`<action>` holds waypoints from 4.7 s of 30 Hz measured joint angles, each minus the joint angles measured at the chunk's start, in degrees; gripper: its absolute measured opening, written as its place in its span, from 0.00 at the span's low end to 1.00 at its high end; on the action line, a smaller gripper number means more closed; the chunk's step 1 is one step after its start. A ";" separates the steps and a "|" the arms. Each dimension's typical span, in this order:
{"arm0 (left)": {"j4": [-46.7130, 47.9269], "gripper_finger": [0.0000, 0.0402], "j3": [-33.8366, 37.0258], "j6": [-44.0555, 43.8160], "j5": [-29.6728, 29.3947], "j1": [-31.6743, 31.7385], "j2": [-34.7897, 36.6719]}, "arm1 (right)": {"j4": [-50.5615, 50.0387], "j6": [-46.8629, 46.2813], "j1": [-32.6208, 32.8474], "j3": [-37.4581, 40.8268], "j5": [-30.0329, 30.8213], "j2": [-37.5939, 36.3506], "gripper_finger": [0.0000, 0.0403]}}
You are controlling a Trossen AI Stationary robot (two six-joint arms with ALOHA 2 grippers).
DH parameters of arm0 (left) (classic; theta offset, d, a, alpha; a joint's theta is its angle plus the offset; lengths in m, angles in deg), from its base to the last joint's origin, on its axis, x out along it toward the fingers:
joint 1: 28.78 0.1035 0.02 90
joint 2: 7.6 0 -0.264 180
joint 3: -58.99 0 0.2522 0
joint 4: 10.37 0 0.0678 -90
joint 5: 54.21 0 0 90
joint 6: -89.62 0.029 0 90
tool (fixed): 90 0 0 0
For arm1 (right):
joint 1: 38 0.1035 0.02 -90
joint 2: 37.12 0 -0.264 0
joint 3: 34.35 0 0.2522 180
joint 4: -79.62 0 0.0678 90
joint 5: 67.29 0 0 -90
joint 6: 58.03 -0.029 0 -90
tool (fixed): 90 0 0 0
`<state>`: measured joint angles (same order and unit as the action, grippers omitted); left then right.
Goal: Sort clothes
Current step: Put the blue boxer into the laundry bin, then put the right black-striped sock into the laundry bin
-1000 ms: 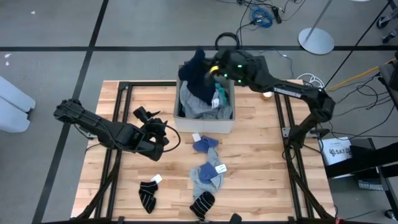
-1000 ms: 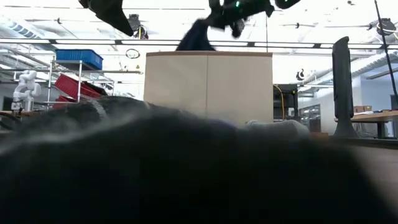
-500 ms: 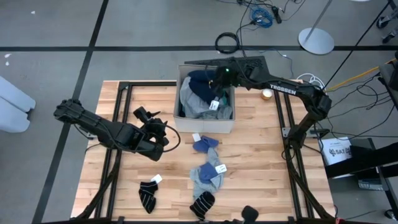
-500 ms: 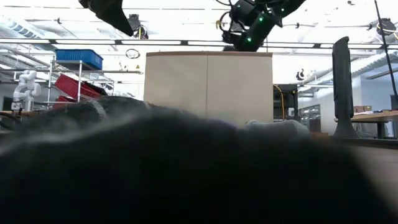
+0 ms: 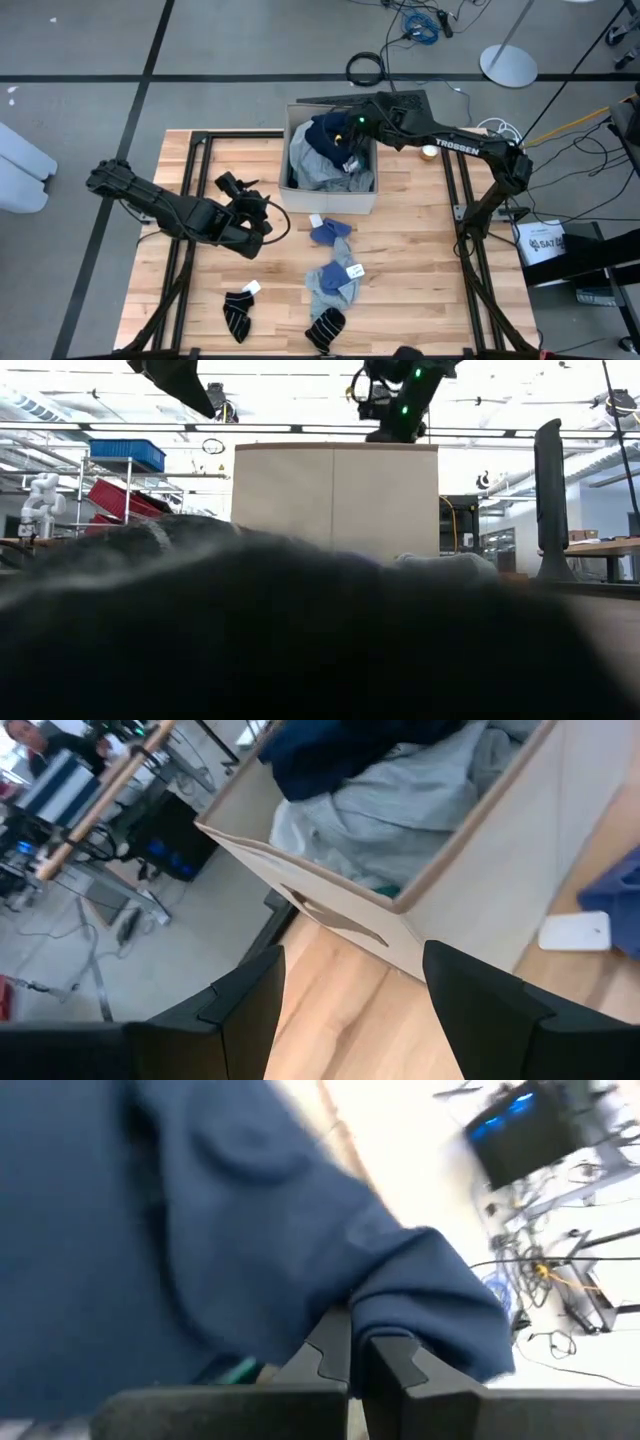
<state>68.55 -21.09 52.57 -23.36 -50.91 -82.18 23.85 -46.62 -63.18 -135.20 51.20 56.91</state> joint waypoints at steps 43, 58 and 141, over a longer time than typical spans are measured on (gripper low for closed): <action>-0.36 0.62 -0.02 0.42 1.91 0.00 -0.02 | 7.54 -10.75 -0.50 -0.47 -29.49 22.46 0.43; -0.36 0.62 -0.04 0.46 1.82 0.00 -0.02 | -6.78 -7.69 1.64 -10.68 -30.90 16.74 0.43; -59.77 0.62 -4.31 23.25 80.18 -1.84 -34.08 | -0.07 -19.34 41.89 13.84 -47.87 -6.69 0.43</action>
<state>8.78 -25.40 75.81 56.82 -52.74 -116.26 23.77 -65.96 -21.30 -121.36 3.33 50.23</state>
